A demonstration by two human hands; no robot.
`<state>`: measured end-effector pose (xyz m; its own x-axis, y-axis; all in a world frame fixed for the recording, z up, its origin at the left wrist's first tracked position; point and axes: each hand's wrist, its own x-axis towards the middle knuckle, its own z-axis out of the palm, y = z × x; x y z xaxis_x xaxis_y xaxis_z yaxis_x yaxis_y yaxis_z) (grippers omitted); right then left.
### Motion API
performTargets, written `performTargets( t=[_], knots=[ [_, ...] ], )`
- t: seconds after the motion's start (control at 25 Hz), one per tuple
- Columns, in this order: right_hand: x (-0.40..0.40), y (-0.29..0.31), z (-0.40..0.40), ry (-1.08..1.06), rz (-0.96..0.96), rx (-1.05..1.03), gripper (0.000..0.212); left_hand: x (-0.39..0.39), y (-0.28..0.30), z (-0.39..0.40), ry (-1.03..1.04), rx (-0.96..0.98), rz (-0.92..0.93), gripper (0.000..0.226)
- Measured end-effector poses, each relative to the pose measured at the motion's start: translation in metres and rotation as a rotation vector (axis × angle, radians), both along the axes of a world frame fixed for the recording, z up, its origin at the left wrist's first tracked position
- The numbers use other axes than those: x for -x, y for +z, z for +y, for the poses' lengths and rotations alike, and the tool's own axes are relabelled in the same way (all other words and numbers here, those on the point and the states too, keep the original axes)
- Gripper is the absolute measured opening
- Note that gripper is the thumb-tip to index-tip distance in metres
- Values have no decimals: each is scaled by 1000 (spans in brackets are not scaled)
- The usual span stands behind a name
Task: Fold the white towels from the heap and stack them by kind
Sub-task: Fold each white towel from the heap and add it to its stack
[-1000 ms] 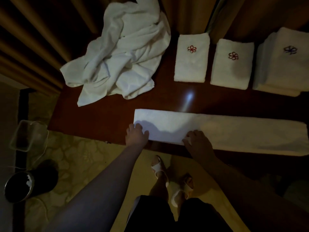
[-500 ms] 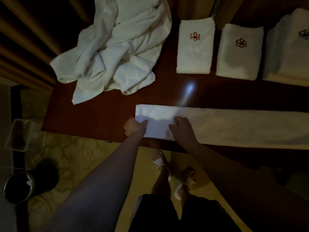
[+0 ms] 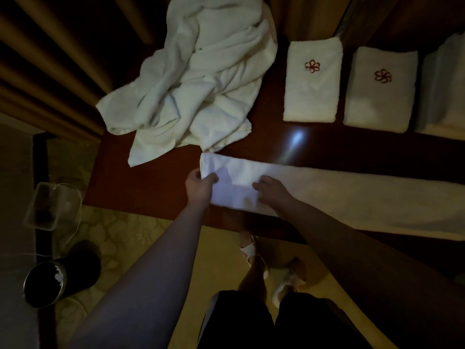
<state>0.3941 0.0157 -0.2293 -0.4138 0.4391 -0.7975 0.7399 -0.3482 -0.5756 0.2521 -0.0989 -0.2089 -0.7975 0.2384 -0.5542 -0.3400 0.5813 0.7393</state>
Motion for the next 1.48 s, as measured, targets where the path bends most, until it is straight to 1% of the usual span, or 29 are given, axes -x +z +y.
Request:
performTargets(
  t=[0.04, 0.08, 0.12, 0.16, 0.2, 0.24, 0.28, 0.36, 0.4, 0.44, 0.48, 0.52, 0.56, 0.6, 0.64, 0.68, 0.72, 0.76, 0.8, 0.84, 0.88, 0.96, 1.04, 1.12, 1.2, 1.24, 1.32, 1.4, 1.48],
  knots=[
    [4, -2, 4, -17, -16, 59, 24, -1, 8, 0, -6, -56, -24, 15],
    [7, 3, 5, -80, 4, 63, 39, -2, 16, 0, -19, -100, -31, 6],
    [10, 13, 5, -227, 65, 206, 40, -4, 25, 0, -43, -125, -23, 6],
    [14, 27, 3, -375, 131, 337, 30, -6, 32, 0, -70, -151, -28, 7],
    [13, 40, 1, -324, 179, 381, 22, -9, 36, 0, -103, -168, -37, 9],
    [13, 48, -2, -323, 213, 391, 25, -13, 41, 2, -140, -177, -41, 12],
    [12, 57, -2, -343, 250, 464, 33, -19, 48, 5, -185, -183, -40, 14],
    [7, 74, -3, -396, 347, 564, 51, -37, 62, 12, -276, -184, -30, 10],
    [2, 83, -3, -412, 384, 578, 60, -48, 69, 17, -308, -189, -33, 9],
    [-4, 91, 0, -446, 416, 596, 66, -62, 75, 23, -329, -188, -63, 15],
    [-13, 93, 5, -475, 434, 592, 67, -78, 82, 31, -332, -194, -100, 17],
    [-24, 91, 8, -520, 442, 589, 63, -92, 87, 39, -351, -193, -129, 16],
    [-36, 88, 13, -549, 407, 521, 55, -106, 89, 48, -392, -186, -156, 14],
    [-47, 84, 20, -563, 338, 416, 47, -118, 88, 56, -479, -171, -172, 16],
    [-59, 78, 29, -558, 219, 297, 41, -130, 89, 64, -524, -163, -176, 19],
    [-72, 74, 37, -553, 101, 205, 35, -142, 87, 70, -504, -163, -167, 22],
    [-84, 72, 44, -550, 32, 157, 31, -153, 87, 74, -466, -174, -161, 24],
    [-96, 74, 50, -561, 19, 134, 29, -164, 83, 78, -426, -176, -126, 26],
    [-106, 76, 55, -586, 35, 126, 32, -170, 79, 81, -361, -167, -80, 27],
    [-116, 79, 58, -616, 58, 111, 39, -173, 74, 82, -336, -136, -18, 26],
    [-127, 79, 61, -640, 74, 93, 45, -174, 70, 83, -352, -71, 46, 23],
    [-145, 77, 69, -642, 83, 83, 49, -170, 60, 85, -371, 81, 143, 20],
    [-157, 72, 78, -690, 84, 59, 47, -160, 44, 89, -390, 197, 152, 23],
    [-165, 64, 84, -712, 64, 12, 44, -148, 25, 90, -455, 299, 125, 37],
    [-171, 50, 88, -654, 19, -48, 39, -140, 6, 94, -500, 350, 74, 52],
    [-173, 43, 89, -590, -1, -112, 37, -136, 1, 95, -505, 352, 47, 59],
    [-178, 31, 96, -395, -45, -281, 39, -130, -9, 100, -529, 349, 32, 69],
    [-184, 20, 102, -261, -90, -376, 42, -125, -18, 105, -568, 360, 41, 70],
    [-189, 10, 104, -214, -120, -411, 44, -126, -22, 108, -586, 360, 26, 63]
  ],
)
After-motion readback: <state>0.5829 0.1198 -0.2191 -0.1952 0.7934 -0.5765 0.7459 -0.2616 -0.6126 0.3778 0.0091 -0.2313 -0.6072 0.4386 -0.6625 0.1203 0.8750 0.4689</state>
